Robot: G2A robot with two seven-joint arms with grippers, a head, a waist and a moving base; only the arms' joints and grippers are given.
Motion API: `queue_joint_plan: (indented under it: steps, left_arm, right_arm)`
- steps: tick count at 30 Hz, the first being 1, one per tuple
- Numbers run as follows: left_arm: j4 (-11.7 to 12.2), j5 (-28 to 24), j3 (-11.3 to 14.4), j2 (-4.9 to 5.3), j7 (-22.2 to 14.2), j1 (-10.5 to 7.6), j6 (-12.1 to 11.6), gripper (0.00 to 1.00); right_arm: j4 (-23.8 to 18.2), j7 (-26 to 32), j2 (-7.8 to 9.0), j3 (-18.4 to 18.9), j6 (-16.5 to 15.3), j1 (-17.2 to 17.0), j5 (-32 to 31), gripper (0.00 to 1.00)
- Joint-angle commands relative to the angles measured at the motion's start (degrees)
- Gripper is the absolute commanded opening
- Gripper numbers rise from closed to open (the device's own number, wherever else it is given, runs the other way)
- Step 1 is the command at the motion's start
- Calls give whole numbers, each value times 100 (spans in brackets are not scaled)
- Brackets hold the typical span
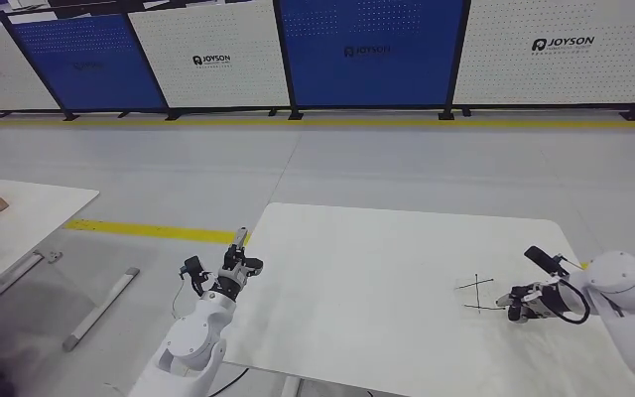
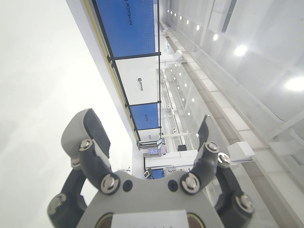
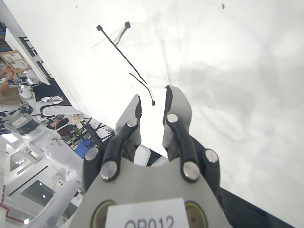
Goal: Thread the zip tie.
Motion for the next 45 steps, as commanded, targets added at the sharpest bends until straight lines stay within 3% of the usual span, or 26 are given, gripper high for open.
queue_joint_plan:
  steps: [1,6,13,23,29,32,45]
  left_arm:
    - [0,0,0,0,0,0,0,100]
    - [0,0,0,0,0,0,0,100]
    - [0,0,0,0,0,0,0,100]
    - [0,0,0,0,0,0,0,100]
    - [0,0,0,0,0,0,0,100]
    - [0,0,0,0,0,0,0,100]
    - [0,0,0,0,0,0,0,100]
  right_arm:
    - [14,-2,-6,-18,10,12,-7,23]
    - [57,7,-25,-72,-4,50,-25,22]
    - [45,-13,-25,-72,1,67,-41,0]
    - [-359,-56,114,233,-23,-198,-76,0]
    - [-796,-211,293,827,-110,-651,213,0]
    - [-1062,-280,384,1190,-348,-963,493,0]
    - [-1062,-280,384,1190,-348,-963,493,0]
